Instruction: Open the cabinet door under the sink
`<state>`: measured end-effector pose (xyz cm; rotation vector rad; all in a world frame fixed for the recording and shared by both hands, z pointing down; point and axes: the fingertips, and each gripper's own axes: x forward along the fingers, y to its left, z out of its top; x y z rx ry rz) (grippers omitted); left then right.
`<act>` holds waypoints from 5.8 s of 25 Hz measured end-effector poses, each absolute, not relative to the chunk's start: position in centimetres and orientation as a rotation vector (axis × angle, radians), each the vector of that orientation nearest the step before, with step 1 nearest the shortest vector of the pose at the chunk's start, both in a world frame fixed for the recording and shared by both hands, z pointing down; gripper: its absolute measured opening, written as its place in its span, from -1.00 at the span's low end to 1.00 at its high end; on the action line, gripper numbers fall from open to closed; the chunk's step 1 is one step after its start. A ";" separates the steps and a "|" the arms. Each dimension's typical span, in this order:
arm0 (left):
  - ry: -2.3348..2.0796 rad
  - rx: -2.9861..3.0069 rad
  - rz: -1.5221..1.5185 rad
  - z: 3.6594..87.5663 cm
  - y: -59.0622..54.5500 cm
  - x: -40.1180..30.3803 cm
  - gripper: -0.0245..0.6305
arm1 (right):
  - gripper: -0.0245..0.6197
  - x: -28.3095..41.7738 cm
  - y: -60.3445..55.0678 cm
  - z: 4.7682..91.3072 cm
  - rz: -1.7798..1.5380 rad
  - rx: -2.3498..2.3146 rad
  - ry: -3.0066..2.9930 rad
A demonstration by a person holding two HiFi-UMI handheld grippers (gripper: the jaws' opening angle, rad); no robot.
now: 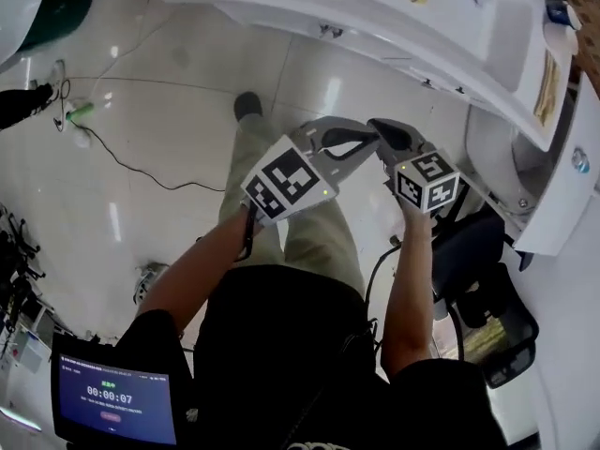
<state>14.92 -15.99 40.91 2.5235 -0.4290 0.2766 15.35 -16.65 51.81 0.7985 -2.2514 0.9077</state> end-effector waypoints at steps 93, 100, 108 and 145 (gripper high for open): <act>-0.954 2.219 0.121 51.9 -17.7 0.1 -0.88 | -0.81 10.1 -29.0 75.7 0.656 1.162 -1.970; -0.877 2.235 0.146 51.9 -17.1 2.2 -0.88 | -0.81 9.6 -27.4 75.5 0.653 1.130 -2.006; -0.825 2.238 0.180 52.3 -16.5 2.7 -0.88 | -0.81 9.4 -25.9 75.6 0.657 1.107 -2.007; -0.576 2.330 0.317 52.1 -14.1 10.1 -0.88 | -0.79 14.2 -15.8 75.4 0.785 1.103 -2.016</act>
